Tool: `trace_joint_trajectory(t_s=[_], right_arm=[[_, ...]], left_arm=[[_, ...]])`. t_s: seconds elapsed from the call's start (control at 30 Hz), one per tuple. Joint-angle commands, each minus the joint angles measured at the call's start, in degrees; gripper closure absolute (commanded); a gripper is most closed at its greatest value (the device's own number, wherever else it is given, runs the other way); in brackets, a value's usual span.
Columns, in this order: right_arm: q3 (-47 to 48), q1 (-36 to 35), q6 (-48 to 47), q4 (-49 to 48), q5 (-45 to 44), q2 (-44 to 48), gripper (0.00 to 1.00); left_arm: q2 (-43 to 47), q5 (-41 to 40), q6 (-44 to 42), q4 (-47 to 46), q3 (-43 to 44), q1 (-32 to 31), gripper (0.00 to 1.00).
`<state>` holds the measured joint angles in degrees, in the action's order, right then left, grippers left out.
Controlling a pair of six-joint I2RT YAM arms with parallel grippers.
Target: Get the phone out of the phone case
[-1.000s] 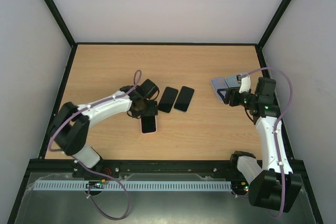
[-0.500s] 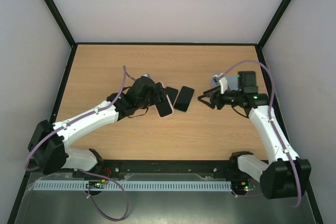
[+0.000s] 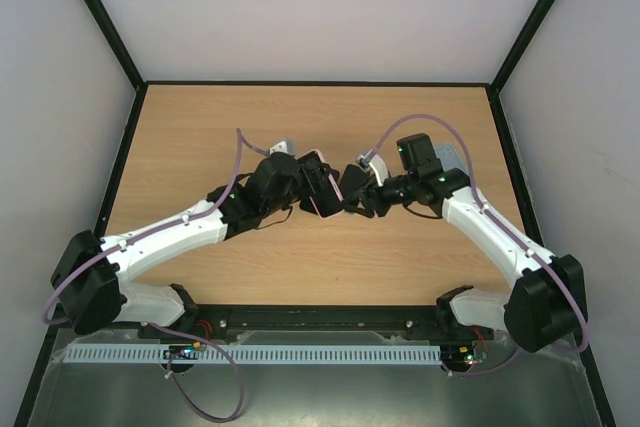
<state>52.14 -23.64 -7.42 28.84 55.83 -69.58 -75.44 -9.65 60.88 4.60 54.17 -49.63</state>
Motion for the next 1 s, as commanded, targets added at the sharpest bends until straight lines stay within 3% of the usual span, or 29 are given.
trace_joint_trajectory(t_s=[0.0, 0.13, 0.3, 0.47, 0.53, 0.73, 0.87, 0.97], right_arm=[[3.29, -3.04, 0.22, -1.14, -1.39, -2.22, 0.55], [3.67, -5.11, 0.38, -1.30, -1.83, -2.75, 0.62], [3.25, -5.27, 1.96, -2.39, -2.26, -2.46, 0.81], [2.76, -5.26, 4.51, -3.90, -3.41, -2.27, 0.94], [2.76, -5.27, 5.21, -4.19, -3.14, -2.57, 0.97], [4.53, -5.13, 7.56, -3.87, -2.41, -2.41, 0.98], [7.10, -4.35, 9.19, -3.06, -1.10, -0.80, 0.98], [7.94, -3.31, 11.23, -3.31, 1.35, 0.91, 0.98]], left_arm=[[0.55, -1.95, -0.81, -4.77, 2.54, -1.40, 0.41], [-0.22, -2.16, -1.34, -4.60, 2.88, -1.84, 0.41], [-0.24, -3.52, -1.84, -4.07, 2.77, -2.55, 0.41], [-0.14, -4.84, -2.57, -3.44, 2.74, -2.92, 0.37], [-0.15, -4.77, -3.64, -3.64, 2.91, -3.05, 0.33], [1.81, -10.23, -11.12, -1.90, 4.93, -3.29, 0.01], [7.68, -21.33, -14.76, 0.34, 3.70, -2.67, 0.01], [13.70, -19.59, -19.21, -3.13, -1.07, -0.84, 0.01]])
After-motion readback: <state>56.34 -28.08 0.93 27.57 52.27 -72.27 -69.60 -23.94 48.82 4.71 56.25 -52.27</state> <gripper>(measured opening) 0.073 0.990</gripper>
